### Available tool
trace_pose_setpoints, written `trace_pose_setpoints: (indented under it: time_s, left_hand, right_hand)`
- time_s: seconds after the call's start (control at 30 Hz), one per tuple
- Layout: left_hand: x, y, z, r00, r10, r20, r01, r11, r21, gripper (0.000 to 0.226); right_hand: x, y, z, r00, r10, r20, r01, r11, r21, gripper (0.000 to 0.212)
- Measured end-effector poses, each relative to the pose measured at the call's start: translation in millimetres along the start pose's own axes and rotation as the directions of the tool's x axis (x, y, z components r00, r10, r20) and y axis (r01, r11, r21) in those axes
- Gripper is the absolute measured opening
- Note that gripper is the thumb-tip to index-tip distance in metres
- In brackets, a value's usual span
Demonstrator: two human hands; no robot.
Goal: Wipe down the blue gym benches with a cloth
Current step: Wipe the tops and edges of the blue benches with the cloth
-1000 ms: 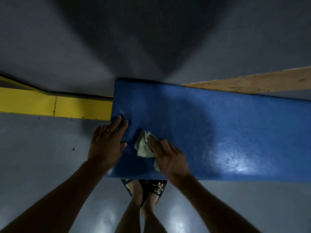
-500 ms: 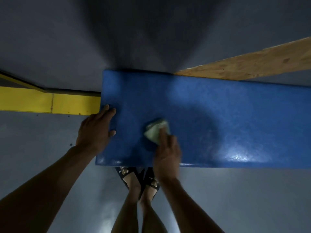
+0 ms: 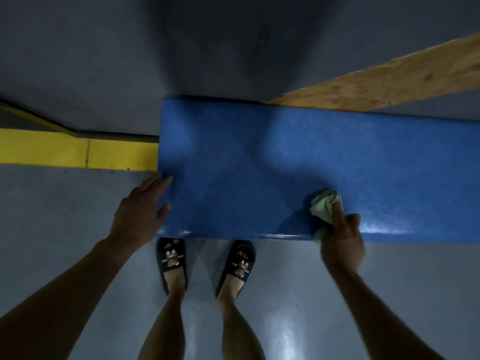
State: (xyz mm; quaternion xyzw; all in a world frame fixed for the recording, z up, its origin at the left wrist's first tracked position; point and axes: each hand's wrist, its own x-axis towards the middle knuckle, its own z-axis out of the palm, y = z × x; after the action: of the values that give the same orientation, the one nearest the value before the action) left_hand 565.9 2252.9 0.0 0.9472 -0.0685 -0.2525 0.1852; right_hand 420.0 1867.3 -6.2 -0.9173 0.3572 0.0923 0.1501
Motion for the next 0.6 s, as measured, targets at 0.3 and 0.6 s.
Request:
trace_pose_setpoints:
  time_s: [0.3,0.6]
  left_hand:
    - [-3.0,-16.2,2.6,0.995,0.085,-0.045,-0.091,0.985,-0.148,0.057]
    - [-6.0,-59.6,-8.5,0.994,0.106,-0.002,-0.104,0.976,-0.192,0.055]
  right_hand:
    - [-95.2,-142.9,65.1,0.859,-0.48,0.177,0.47,0.877,0.097,0.068]
    - [-46.5,-50.1,32.5,0.997,0.065,-0.04,-0.066,0.998,-0.016,0.069]
